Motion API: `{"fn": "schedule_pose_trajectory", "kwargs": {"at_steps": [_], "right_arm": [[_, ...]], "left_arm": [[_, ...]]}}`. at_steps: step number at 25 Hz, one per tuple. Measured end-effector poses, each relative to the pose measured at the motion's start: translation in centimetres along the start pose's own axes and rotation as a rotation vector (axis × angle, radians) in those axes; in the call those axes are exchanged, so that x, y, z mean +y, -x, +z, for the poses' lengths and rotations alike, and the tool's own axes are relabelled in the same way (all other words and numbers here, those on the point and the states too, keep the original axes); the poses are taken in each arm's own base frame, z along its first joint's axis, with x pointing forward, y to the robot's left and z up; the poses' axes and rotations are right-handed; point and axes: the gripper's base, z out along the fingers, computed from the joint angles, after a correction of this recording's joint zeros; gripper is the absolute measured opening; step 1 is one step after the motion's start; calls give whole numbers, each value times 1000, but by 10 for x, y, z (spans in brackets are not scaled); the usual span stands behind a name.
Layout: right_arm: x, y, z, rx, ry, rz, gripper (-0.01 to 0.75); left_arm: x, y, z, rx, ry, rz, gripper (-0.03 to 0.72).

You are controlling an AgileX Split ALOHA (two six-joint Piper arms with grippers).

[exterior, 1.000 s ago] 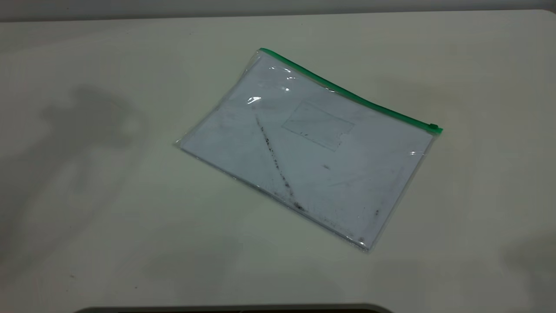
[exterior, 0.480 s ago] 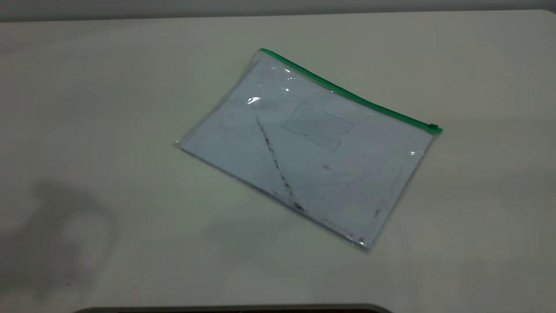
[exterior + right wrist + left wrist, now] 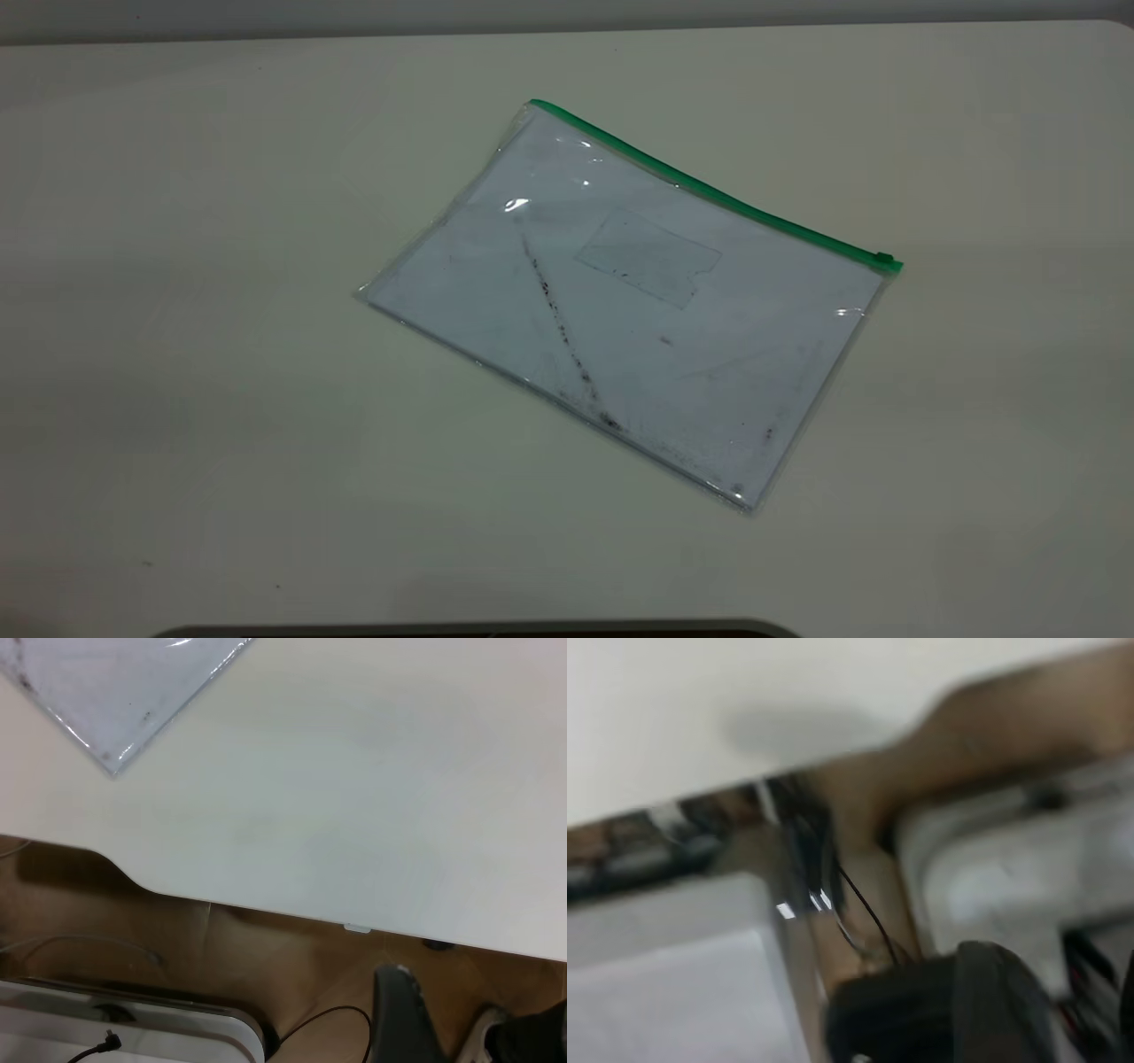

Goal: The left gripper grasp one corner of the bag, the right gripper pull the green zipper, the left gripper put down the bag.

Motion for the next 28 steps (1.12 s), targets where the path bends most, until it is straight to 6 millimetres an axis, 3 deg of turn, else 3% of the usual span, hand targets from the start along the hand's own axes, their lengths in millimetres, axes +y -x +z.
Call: {"fn": "schedule_pose_trajectory", "kwargs": {"at_steps": [8, 15, 28], "right_arm": [[0, 0, 0, 0, 0, 0, 467], [0, -1, -2, -19, 0, 0, 467], [2, -49, -45, -447, -118, 124, 467]], "left_arm": [[0, -44, -26, -373, 73, -41, 412], [-4, -82, -37, -646, 87, -39, 412], [-5, -87, -36, -671, 120, -94, 411]]}}
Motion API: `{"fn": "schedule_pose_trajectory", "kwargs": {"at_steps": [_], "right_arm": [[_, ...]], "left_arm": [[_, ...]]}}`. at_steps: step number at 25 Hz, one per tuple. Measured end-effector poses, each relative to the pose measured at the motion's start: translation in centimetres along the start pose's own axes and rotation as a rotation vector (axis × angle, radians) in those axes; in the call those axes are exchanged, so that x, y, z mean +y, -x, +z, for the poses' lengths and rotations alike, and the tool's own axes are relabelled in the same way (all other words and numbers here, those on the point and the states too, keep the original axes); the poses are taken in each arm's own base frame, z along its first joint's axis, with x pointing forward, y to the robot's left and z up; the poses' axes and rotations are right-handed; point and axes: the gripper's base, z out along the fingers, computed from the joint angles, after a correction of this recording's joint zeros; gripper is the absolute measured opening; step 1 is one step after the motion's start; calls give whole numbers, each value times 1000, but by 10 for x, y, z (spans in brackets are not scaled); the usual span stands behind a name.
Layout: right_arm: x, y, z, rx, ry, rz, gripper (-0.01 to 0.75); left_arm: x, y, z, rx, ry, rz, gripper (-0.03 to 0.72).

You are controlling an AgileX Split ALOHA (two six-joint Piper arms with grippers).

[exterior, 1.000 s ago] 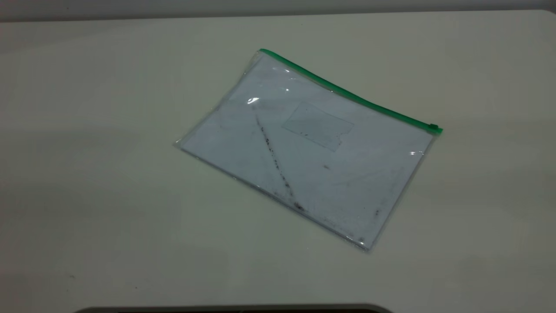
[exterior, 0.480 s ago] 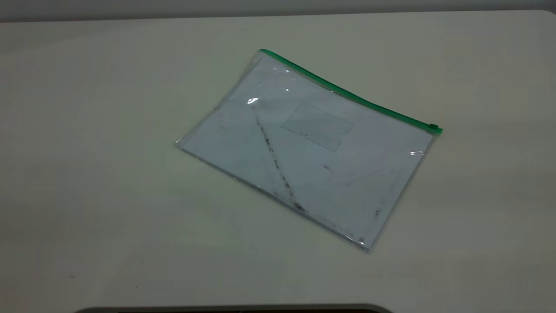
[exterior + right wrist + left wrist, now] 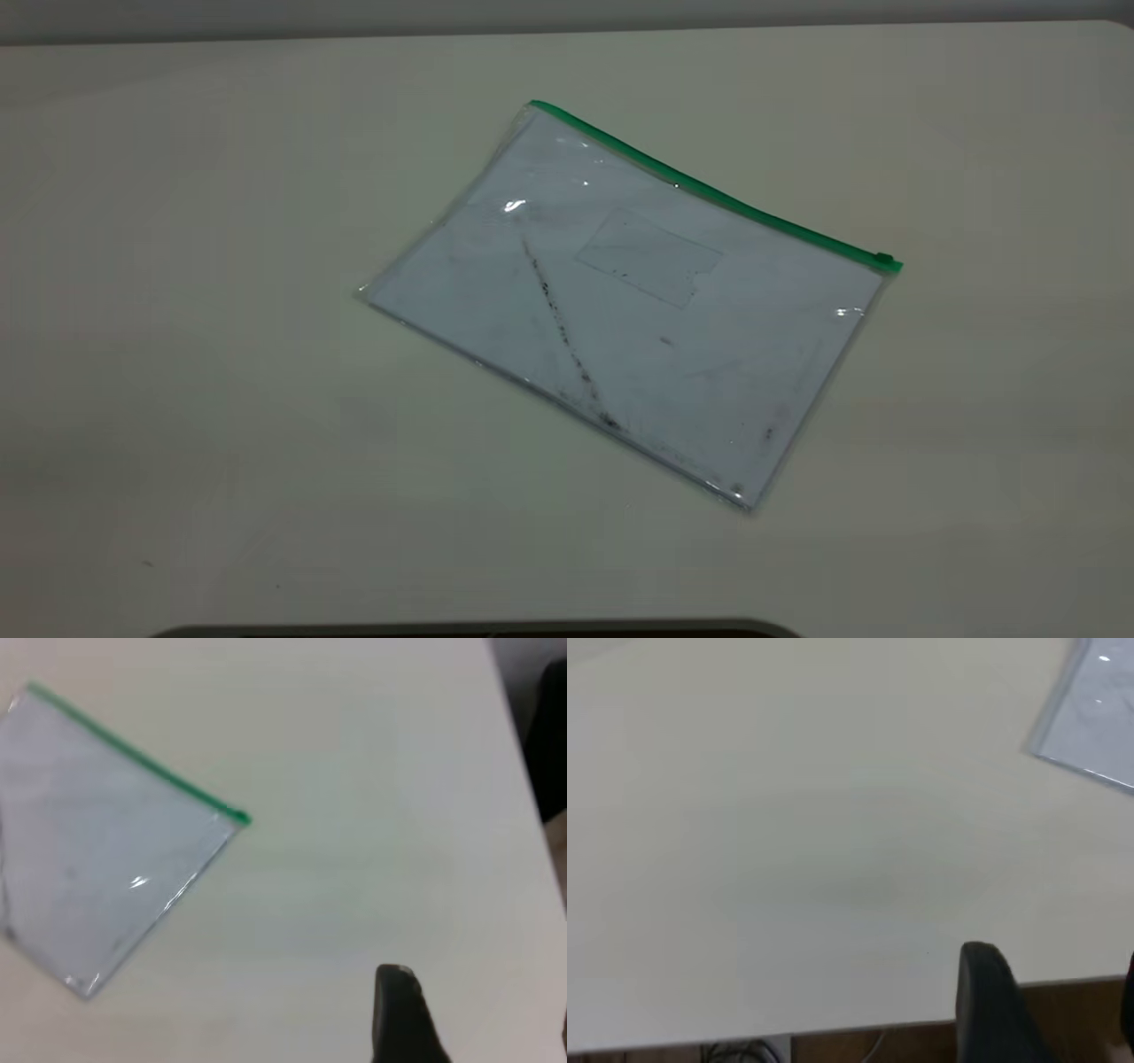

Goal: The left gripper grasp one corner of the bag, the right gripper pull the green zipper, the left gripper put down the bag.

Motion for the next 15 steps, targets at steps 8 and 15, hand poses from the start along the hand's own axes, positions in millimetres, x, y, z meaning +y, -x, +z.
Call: {"fn": "schedule_pose_trajectory", "kwargs": {"at_steps": [8, 15], "right_arm": [[0, 0, 0, 0, -4, 5, 466], [0, 0, 0, 0, -4, 5, 466]], "left_arm": [[0, 0, 0, 1, 9, -7, 410], [-1, 0, 0, 0, 3, -9, 410]]}}
